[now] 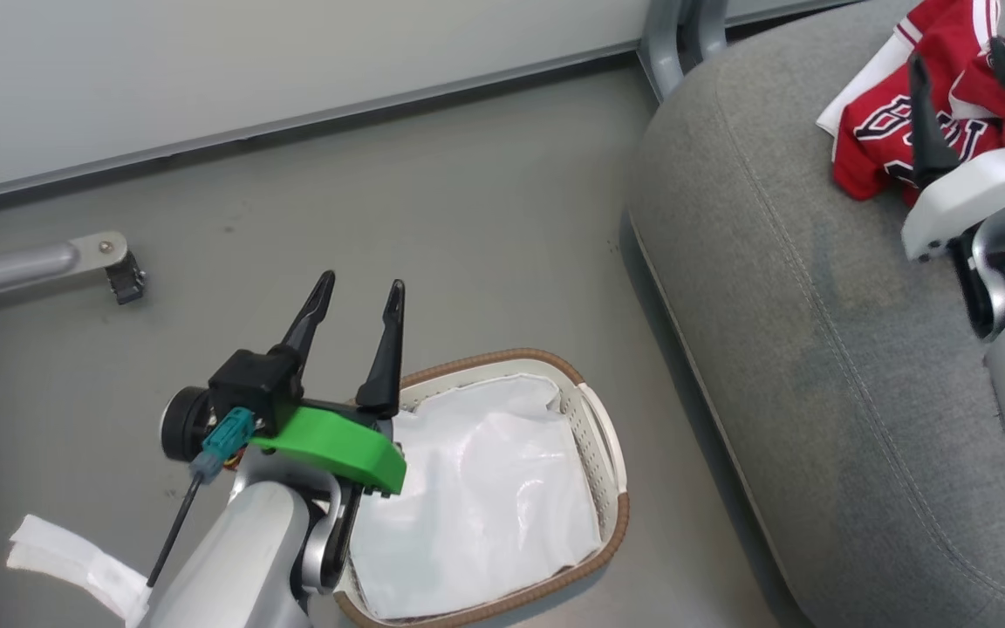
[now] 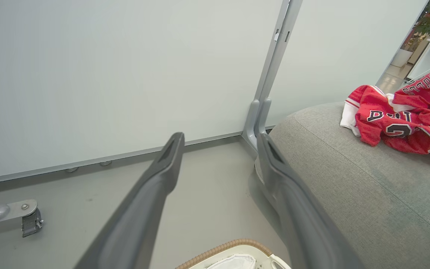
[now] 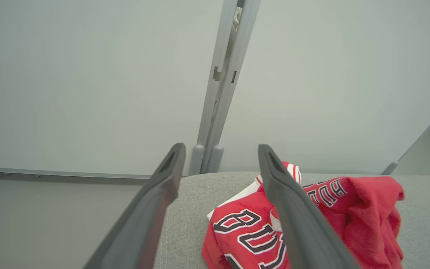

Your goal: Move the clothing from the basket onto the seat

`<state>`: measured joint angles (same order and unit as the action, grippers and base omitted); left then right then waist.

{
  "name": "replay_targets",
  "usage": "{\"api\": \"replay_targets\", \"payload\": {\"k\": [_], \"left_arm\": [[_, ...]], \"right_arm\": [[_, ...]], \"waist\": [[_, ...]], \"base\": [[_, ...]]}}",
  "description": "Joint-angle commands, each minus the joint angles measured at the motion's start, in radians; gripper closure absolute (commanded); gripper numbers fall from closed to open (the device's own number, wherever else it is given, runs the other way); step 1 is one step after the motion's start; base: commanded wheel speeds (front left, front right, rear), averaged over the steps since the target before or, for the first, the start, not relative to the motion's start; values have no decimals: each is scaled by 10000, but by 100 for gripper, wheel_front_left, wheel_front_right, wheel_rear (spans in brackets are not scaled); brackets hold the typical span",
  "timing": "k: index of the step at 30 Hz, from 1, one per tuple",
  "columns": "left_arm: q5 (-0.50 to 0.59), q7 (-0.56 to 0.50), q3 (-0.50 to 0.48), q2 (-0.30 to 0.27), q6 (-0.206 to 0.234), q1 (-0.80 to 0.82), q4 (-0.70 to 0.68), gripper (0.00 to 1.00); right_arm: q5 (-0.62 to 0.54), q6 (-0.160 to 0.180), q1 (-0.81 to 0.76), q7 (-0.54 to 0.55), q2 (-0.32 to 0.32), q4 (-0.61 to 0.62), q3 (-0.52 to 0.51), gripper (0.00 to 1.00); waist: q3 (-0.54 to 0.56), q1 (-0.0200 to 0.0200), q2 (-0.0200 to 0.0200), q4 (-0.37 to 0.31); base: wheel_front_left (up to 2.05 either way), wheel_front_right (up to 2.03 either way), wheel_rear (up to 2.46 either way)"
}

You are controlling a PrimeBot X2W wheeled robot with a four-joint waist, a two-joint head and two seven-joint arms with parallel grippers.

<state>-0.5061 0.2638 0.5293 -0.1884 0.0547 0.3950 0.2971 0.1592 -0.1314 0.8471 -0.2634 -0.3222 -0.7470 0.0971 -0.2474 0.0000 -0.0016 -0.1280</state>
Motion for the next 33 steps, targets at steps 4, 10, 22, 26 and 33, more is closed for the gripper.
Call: {"api": "replay_targets", "payload": {"k": [4,10,22,26,33], "left_arm": [[192,6,-859,86,-16,-850,42,0],[565,7,-1938,167,-168,-1797,-15,0],[1003,8,-3731,687,-545,-3859,-328,0],[1156,8,-4163,836,-768,-4328,-471,0],[1419,9,-4686,1065,-1071,-4904,-658,0]], "right_arm": [[224,15,-1047,-17,639,476,132,0],[374,15,-2307,-16,1459,1299,96,0],[-7,15,-4865,-18,2620,2734,-377,0],[-226,15,-5681,-18,2694,3191,-478,0],[-170,15,-6744,-18,2699,3786,-255,0]], "waist": [[1080,0,16,994],[1585,0,16,1293],[2339,0,16,1406],[2429,0,16,1427],[2497,0,16,1405]], "base": [[0,0,0],[0,0,0],[0,0,0],[0,0,0],[0,0,0]]}}
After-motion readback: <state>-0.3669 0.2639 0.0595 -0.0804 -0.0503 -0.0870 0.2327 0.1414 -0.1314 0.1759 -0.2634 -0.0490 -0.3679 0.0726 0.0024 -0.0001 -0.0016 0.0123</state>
